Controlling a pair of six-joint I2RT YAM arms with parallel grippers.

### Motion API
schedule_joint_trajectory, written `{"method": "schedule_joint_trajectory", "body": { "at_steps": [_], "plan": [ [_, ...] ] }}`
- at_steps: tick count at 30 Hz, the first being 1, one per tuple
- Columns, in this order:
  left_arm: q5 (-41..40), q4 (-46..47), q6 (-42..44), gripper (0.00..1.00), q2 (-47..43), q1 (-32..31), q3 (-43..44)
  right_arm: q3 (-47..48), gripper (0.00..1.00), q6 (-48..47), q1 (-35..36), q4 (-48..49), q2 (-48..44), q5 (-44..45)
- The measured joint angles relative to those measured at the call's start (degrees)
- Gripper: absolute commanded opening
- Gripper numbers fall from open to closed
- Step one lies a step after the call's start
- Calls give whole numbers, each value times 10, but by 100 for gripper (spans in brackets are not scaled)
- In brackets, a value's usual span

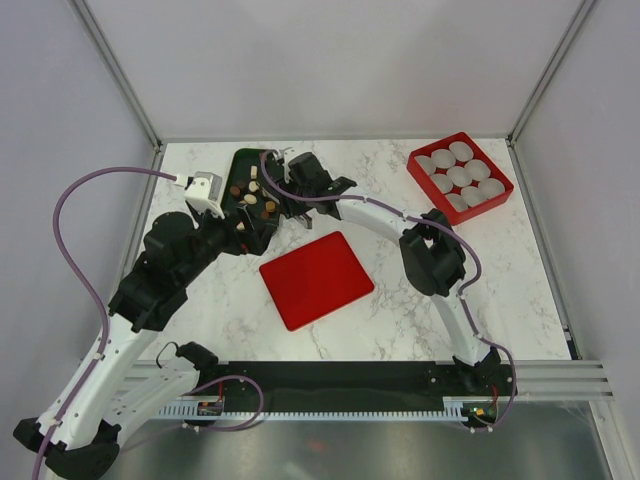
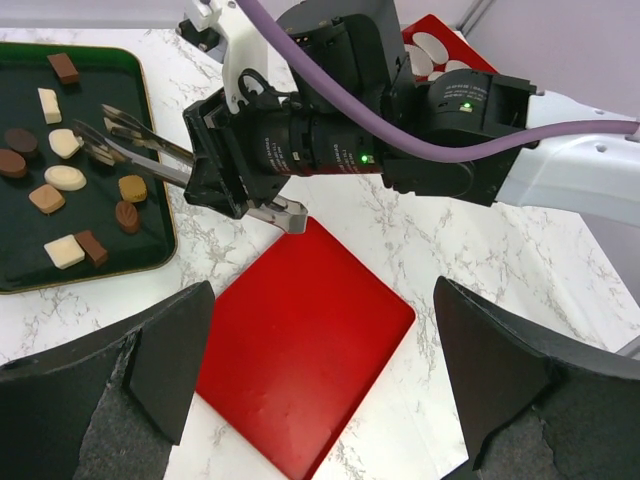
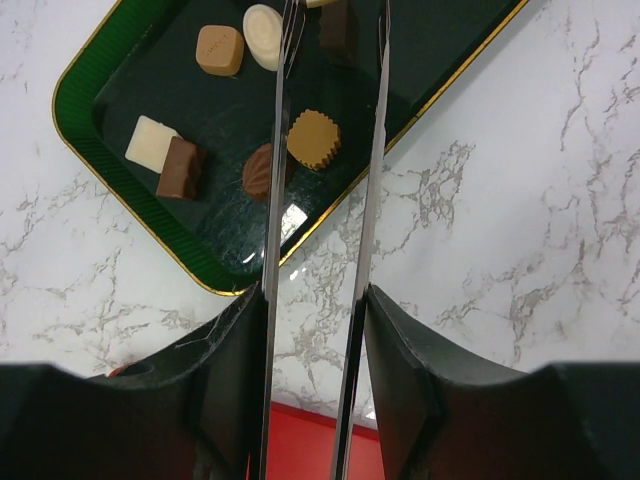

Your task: Pack the chocolate

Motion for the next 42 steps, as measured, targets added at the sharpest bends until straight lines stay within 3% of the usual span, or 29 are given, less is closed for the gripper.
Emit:
{"method": "schedule_joint_trajectory", "body": {
  "at_steps": [7, 16, 26, 34, 42],
  "plan": [
    [2, 0, 0, 99, 0, 3, 0, 0, 48, 1, 0, 11, 21, -5],
    [2, 0, 0, 99, 0, 7, 0, 0, 35, 5, 0, 14, 25, -5],
    [2, 0, 0, 99, 2, 10, -1, -9, 31, 26, -11, 18, 16, -15],
    [2, 2, 0, 99, 11, 10, -6, -92, 28, 47, -69, 29, -80, -35],
    [3, 2, 0, 99, 12, 10, -7, -203, 27, 49, -200, 37, -220, -12]
  ]
}}
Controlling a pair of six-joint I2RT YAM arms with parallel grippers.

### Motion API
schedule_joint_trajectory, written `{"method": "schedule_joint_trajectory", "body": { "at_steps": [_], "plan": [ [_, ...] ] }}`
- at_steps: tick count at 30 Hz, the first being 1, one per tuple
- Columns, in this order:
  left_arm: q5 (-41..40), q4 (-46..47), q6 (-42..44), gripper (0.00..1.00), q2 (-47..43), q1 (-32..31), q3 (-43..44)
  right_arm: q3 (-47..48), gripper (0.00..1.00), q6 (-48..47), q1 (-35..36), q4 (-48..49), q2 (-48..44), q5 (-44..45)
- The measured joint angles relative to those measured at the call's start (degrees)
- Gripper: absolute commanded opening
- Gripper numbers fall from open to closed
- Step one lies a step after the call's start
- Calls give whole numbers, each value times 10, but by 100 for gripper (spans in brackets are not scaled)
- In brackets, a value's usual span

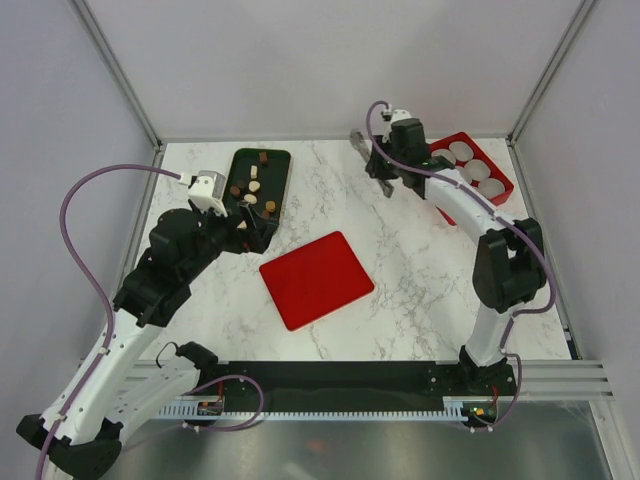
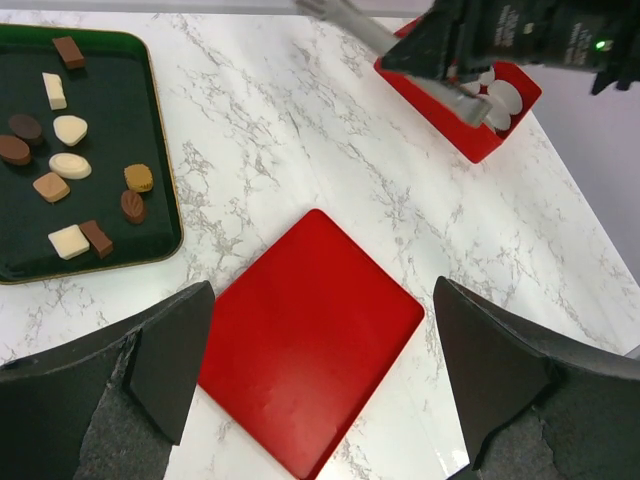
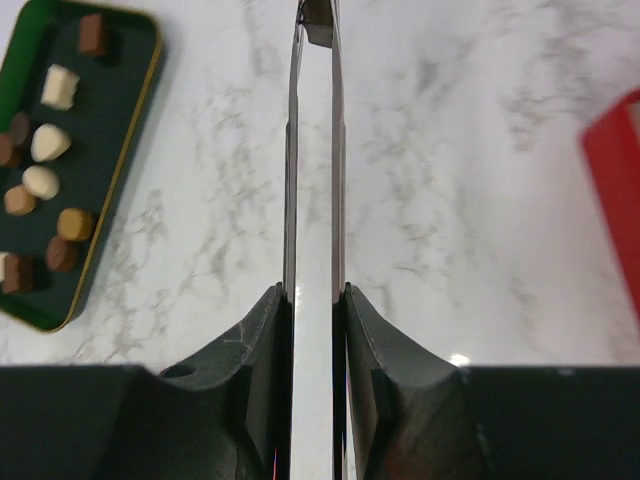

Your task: Pack the chocolate

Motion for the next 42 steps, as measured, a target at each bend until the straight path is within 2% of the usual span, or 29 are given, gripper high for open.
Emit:
{"method": "schedule_joint_trajectory", "body": {
  "at_steps": [10, 20, 28, 42],
  "plan": [
    [10, 1, 0, 99, 6, 0, 0, -8, 27, 3, -141, -52, -50, 99],
    [13, 2, 0, 99, 9, 0, 0, 2, 27, 32, -234, -87, -36, 128],
    [15, 2, 0, 99, 13, 0, 0, 20, 28, 42, -269, -98, 7, 121],
    [15, 2, 0, 99, 15, 4, 0, 80, 31, 42, -277, -103, 69, 104]
  ]
}}
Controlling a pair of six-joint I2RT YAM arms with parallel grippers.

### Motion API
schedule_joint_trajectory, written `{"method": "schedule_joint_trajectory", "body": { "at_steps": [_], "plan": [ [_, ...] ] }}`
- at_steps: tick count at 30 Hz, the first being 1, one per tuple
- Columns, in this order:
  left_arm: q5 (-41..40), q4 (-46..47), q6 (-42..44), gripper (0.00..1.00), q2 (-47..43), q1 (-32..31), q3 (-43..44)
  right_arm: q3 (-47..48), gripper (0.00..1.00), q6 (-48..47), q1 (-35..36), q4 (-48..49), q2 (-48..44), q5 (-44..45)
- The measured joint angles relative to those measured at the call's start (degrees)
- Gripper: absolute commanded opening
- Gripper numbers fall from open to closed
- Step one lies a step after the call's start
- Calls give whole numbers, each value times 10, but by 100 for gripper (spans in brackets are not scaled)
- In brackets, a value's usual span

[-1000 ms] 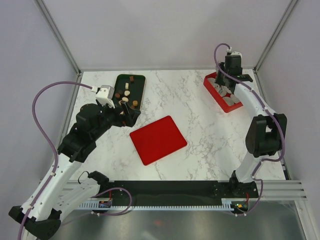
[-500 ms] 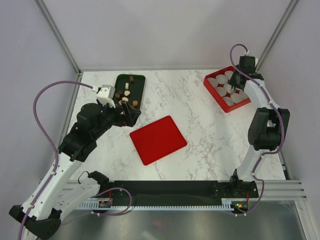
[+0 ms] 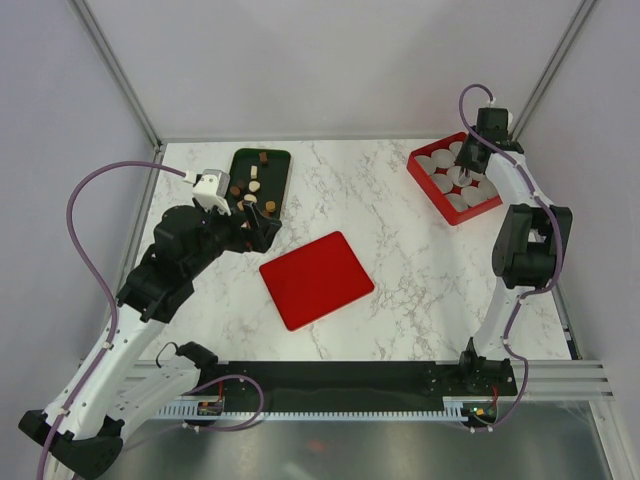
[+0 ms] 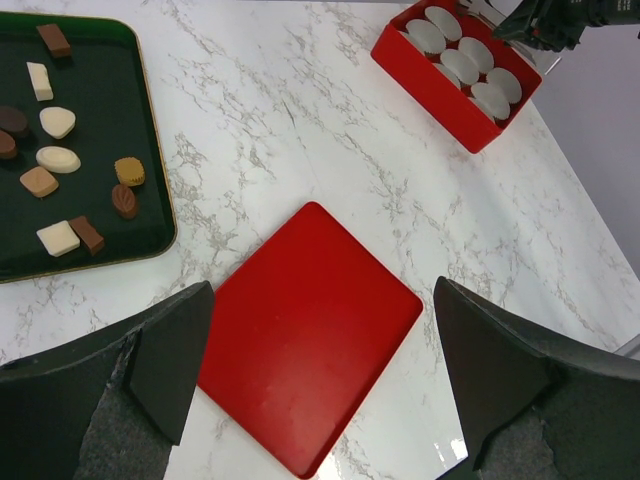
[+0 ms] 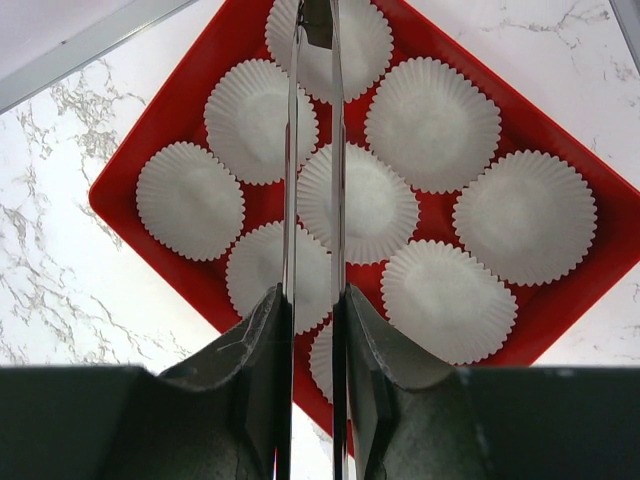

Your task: Pack the chocolate

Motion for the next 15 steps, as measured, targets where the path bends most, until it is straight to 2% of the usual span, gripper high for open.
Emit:
{"method": "schedule_joint_trajectory", "body": {
  "at_steps": [7, 15],
  "plan": [
    [0, 0, 0, 99, 0, 0, 0, 15, 33, 0, -3, 1, 23, 0],
    [0, 0, 0, 99, 0, 3, 0, 16, 40, 1, -8, -2, 40, 0]
  ]
}}
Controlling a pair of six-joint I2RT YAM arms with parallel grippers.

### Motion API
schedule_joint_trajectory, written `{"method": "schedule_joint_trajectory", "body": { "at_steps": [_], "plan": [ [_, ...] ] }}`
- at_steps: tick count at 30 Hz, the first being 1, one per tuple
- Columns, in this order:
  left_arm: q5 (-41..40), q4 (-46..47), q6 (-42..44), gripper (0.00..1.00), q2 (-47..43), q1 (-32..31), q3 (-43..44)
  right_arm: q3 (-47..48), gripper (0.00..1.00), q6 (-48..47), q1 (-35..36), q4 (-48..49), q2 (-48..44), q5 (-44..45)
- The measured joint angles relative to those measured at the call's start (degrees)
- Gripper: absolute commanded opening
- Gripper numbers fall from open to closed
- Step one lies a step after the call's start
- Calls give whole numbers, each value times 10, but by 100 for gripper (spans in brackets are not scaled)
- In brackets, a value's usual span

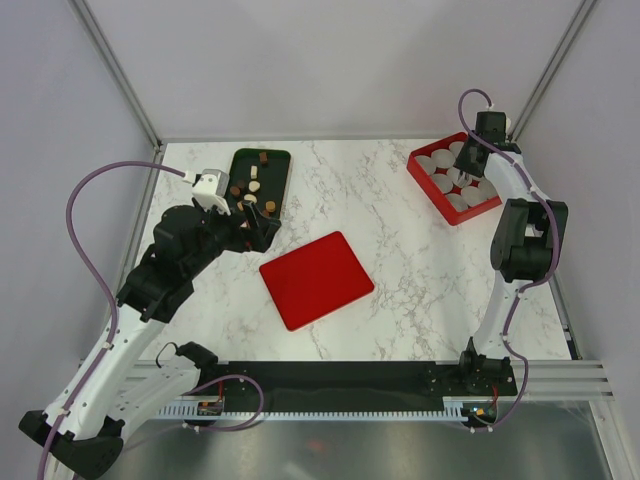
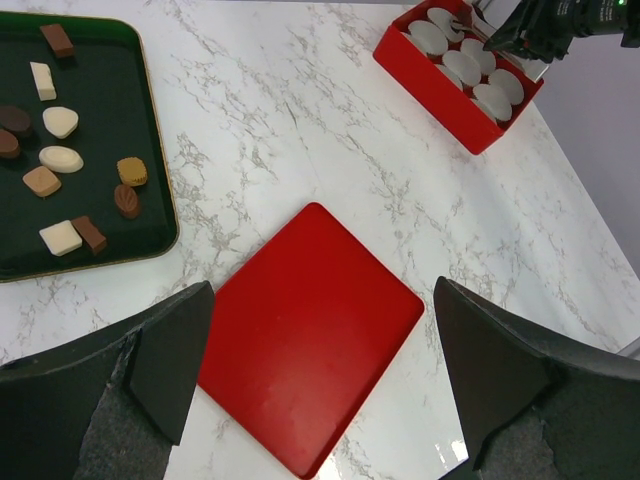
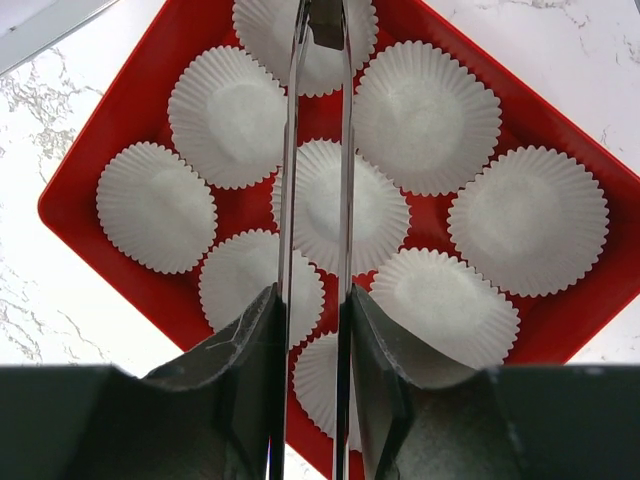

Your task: Pack the chocolate

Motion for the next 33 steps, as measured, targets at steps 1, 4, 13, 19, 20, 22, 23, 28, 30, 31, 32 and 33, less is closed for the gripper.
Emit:
{"method": "schedule_joint_trajectory", "body": {
  "at_steps": [1, 4, 13, 19, 20, 22, 23, 28, 30, 31, 32, 33],
  "plan": [
    [0, 0, 0, 99, 0, 0, 0, 0, 41, 0, 0, 0, 0, 0],
    [0, 0, 0, 99, 0, 1, 0, 5, 43, 0, 0, 0, 0, 0],
    [0, 0, 0, 99, 1, 3, 0, 13, 47, 0, 0, -1, 0, -7],
    [0, 0, 0, 99, 1, 3, 0, 13, 45, 4, 2, -7, -7, -25],
    [0, 0, 0, 99, 1, 3, 0, 13, 45, 4, 4, -10, -11, -28],
    [0, 0, 0, 99, 1, 3, 0, 11, 45, 6, 9, -15, -26, -33],
    [0, 0, 0, 99, 1, 3, 0, 11, 45, 7, 13, -15, -34, -35],
    [2, 0, 0, 99, 1, 6, 0, 10, 45, 8, 82, -7, -74, -43],
    [2, 0, 0, 99, 1, 7, 0, 10, 45, 7, 131, 5, -77, -48],
    [2, 0, 0, 99, 1, 7, 0, 10, 45, 6, 153, 10, -77, -50],
    [2, 0, 0, 99, 1, 8, 0, 10, 45, 6, 178, 13, -76, -54],
    [3, 0, 0, 99, 1, 8, 0, 10, 45, 5, 202, 16, -75, -62]
  ]
}}
